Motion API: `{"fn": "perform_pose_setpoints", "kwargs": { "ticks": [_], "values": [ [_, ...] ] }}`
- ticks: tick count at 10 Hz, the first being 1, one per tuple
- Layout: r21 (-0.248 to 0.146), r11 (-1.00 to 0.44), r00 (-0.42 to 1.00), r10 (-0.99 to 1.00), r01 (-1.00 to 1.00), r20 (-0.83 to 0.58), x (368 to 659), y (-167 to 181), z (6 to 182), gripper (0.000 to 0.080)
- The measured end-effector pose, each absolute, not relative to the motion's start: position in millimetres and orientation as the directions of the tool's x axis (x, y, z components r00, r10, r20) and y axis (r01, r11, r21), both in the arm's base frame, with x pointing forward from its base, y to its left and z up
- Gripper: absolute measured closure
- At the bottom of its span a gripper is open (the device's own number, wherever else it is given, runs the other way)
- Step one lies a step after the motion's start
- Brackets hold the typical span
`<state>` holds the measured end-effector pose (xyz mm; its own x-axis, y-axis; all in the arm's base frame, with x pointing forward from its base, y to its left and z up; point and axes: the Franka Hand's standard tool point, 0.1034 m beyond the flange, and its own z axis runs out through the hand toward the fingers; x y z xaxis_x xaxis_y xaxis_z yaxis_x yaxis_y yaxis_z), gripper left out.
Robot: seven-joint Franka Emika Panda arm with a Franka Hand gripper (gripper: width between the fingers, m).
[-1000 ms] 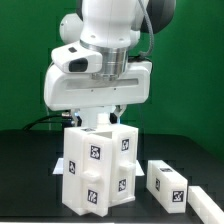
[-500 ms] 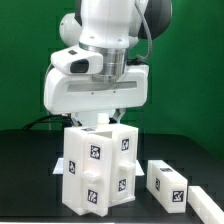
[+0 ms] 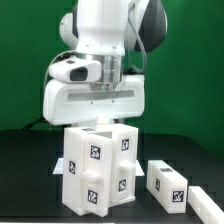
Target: Assemble cabinet
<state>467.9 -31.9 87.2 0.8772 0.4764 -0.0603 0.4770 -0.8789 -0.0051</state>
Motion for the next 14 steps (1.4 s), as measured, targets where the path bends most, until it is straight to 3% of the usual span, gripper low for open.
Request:
{"fn": "perform_pose_setpoints", "kwargs": {
  "ticks": [10,14],
  "values": [
    [0.052,-0.863,0.864,0.503,0.502,0.016,544.8,-22.9,89.5,0.0151],
    [0.063,-0.856,0.856,0.515,0.512,0.037,564.1,-18.0,99.5,0.0151]
  ]
}}
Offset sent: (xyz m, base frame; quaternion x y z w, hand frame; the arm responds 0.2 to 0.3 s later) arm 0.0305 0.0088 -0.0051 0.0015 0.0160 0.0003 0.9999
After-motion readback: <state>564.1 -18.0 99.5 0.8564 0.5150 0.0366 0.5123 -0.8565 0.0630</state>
